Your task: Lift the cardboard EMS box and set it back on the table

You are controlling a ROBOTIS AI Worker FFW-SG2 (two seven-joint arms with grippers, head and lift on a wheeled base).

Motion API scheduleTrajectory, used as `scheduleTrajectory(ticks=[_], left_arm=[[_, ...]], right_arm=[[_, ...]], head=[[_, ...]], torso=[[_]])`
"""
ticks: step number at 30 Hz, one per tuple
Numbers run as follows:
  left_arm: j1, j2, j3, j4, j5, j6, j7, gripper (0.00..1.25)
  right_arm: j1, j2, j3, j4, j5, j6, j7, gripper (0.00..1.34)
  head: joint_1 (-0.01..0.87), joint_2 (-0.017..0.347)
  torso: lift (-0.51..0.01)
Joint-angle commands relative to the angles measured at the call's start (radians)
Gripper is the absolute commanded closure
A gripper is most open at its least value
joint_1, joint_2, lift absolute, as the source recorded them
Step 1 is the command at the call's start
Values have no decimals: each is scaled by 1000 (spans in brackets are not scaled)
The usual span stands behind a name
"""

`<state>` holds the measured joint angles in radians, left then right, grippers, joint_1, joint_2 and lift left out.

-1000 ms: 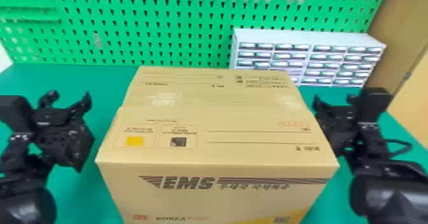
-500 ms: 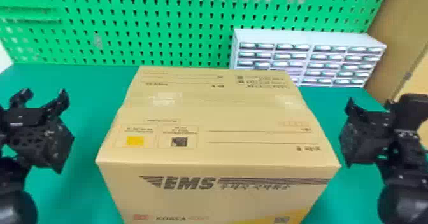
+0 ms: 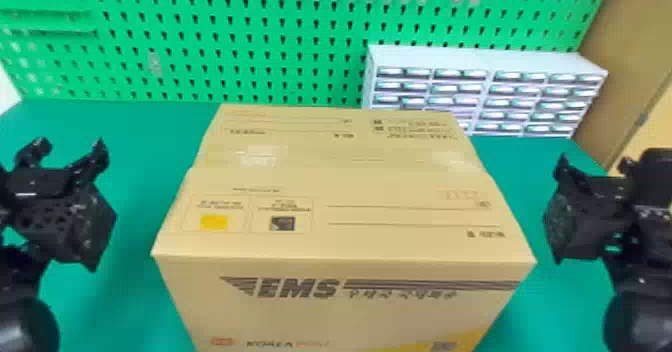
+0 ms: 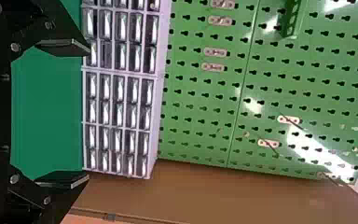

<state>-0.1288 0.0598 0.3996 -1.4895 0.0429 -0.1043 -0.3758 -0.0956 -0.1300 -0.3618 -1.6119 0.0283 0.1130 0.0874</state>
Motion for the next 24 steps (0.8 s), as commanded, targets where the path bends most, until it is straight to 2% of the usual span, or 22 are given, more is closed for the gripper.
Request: scheduleTrajectory(ticks=[1,24], left_arm=[[0,0,-2,0,2,0,0,414],[-2,0,-4,0,8,-6,0,414]], right_arm=[[-4,3,1,0,5,1,0,338],[-9,4,-3,0,12,1,0,337]], head=[[678,-14],[678,-14]], torso=[[-93],[-93]])
